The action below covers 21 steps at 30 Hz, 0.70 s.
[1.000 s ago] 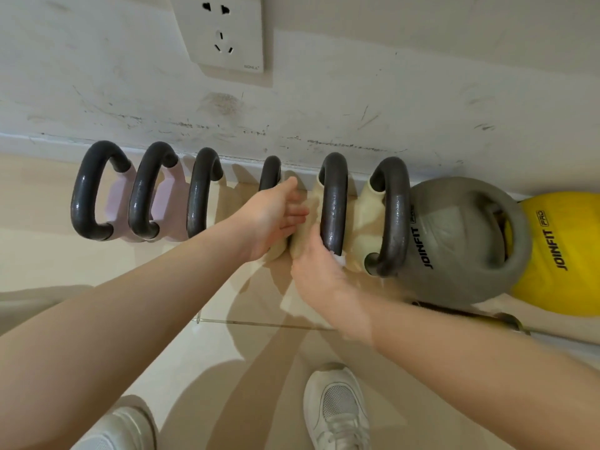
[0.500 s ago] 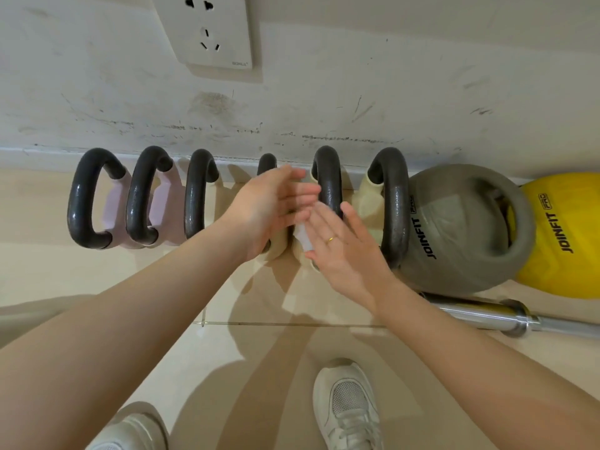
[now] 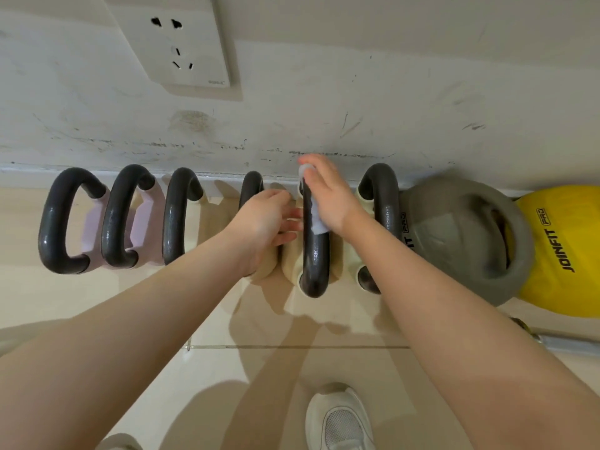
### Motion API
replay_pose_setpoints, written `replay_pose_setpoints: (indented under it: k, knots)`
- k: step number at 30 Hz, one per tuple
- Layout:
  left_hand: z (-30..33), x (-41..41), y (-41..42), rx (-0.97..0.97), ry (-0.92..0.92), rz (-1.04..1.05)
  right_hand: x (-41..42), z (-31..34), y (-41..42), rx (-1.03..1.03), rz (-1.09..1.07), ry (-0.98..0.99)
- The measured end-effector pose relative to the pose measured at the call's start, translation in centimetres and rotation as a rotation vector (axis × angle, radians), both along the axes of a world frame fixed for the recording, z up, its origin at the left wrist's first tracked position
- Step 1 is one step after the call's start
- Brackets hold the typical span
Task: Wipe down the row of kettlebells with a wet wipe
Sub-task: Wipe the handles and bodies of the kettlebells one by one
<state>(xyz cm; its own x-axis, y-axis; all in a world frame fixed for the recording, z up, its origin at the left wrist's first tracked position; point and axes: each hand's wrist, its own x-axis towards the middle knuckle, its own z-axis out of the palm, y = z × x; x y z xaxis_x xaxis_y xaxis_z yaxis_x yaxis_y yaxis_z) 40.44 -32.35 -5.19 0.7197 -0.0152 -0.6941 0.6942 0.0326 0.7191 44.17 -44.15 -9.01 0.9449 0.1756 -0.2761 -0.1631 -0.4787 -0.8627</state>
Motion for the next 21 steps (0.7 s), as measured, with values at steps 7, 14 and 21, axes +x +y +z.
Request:
replay_pose_setpoints:
  k: [7, 14, 21]
  knots:
    - [-0.7, -0.3, 0.1, -0.01, 0.038, -0.384, 0.9, -0.5, 0.5, 0.297, -0.205, 0.229]
    - [-1.1, -0.4, 0.0, -0.024, 0.001, -0.369, 0.5, -0.2, 0.5, 0.174, -0.103, 0.041]
    - [-0.6, -1.1, -0.6, 0.025, 0.011, -0.262, -2.8, 2.2, -2.1, 0.229, -0.138, -0.069]
